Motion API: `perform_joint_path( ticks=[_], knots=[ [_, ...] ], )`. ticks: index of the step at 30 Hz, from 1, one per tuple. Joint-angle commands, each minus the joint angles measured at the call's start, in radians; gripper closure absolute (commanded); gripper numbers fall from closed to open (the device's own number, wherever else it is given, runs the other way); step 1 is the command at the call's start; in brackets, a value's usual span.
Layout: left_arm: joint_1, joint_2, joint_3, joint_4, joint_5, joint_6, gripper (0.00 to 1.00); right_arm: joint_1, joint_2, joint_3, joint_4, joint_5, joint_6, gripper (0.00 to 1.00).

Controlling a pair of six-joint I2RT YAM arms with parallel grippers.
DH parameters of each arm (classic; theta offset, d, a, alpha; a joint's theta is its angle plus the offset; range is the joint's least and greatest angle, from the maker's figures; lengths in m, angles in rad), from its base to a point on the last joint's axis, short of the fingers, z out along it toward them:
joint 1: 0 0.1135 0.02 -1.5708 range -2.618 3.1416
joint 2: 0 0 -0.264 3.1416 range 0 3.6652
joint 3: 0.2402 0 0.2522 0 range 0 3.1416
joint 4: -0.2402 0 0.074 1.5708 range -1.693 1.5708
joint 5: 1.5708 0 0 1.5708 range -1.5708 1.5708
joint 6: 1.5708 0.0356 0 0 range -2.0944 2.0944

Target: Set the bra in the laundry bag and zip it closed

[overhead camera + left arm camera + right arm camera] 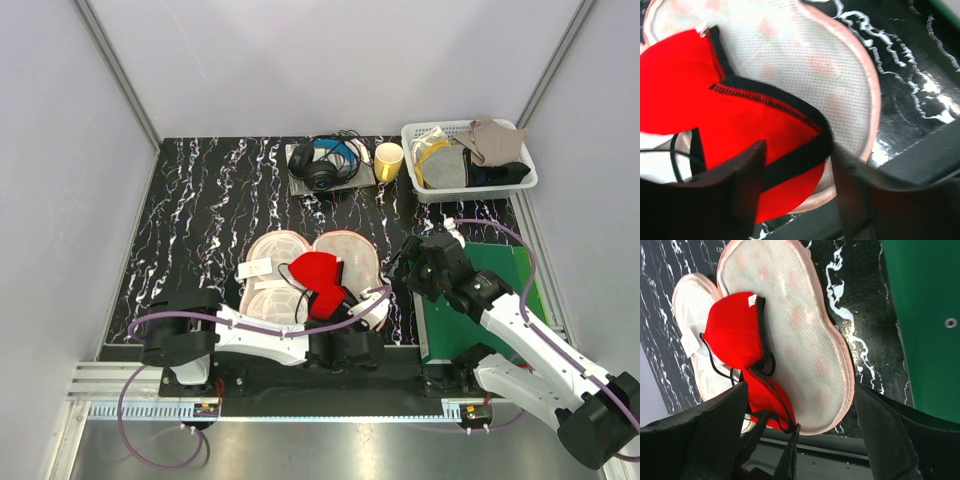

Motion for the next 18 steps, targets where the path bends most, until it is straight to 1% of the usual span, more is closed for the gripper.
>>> perform_joint_path(
  ticks=[1, 3, 4, 6, 7, 8, 9, 10, 11, 13, 14, 16, 18],
  knots=[
    [-0.003, -0.007, 0.038, -0.044, -0.075, -0.028, 0.54, -0.006, 0.026, 0.006, 0.05, -0.104, -0.064, 0.07],
    [-0.003, -0.026, 0.035, -0.057, -0.08, -0.017, 0.65, -0.006, 0.046, 0.003, 0.069, -0.154, -0.092, 0.07],
    [-0.003, -0.036, 0.033, -0.067, -0.085, -0.02, 0.76, -0.004, 0.05, 0.002, 0.087, -0.17, -0.096, 0.07],
    [-0.003, -0.102, 0.007, -0.083, -0.089, -0.045, 0.84, -0.006, 0.057, -0.012, 0.113, -0.213, -0.086, 0.08],
    [-0.002, -0.131, -0.008, -0.081, -0.086, -0.054, 0.86, -0.006, 0.057, -0.021, 0.168, -0.231, -0.075, 0.1],
    [-0.002, -0.199, -0.02, -0.069, -0.073, -0.062, 0.87, -0.006, 0.055, -0.046, 0.201, -0.247, -0.052, 0.12],
    [-0.002, -0.234, -0.057, -0.058, -0.059, -0.059, 0.88, -0.006, 0.055, -0.056, 0.234, -0.271, -0.037, 0.14],
    [0.003, -0.271, -0.072, -0.046, -0.046, -0.057, 0.89, -0.006, 0.055, -0.067, 0.301, -0.282, -0.02, 0.18],
    [0.004, -0.35, -0.089, -0.035, -0.024, -0.068, 0.92, -0.006, 0.067, -0.081, 0.336, -0.294, 0.003, 0.19],
    [0.017, -0.432, -0.15, -0.008, 0.004, -0.077, 0.95, -0.006, 0.089, -0.086, 0.423, -0.329, 0.029, 0.19],
    [0.02, -0.513, -0.17, 0.003, 0.039, -0.072, 0.97, -0.004, 0.121, -0.086, 0.449, -0.342, 0.04, 0.19],
    [0.05, -0.587, -0.229, 0.028, 0.085, -0.072, 0.97, -0.006, 0.156, -0.076, 0.507, -0.371, 0.049, 0.17],
    [0.089, -0.679, -0.27, 0.014, 0.161, -0.1, 0.98, -0.004, 0.213, -0.064, 0.538, -0.395, 0.052, 0.15]
  ],
)
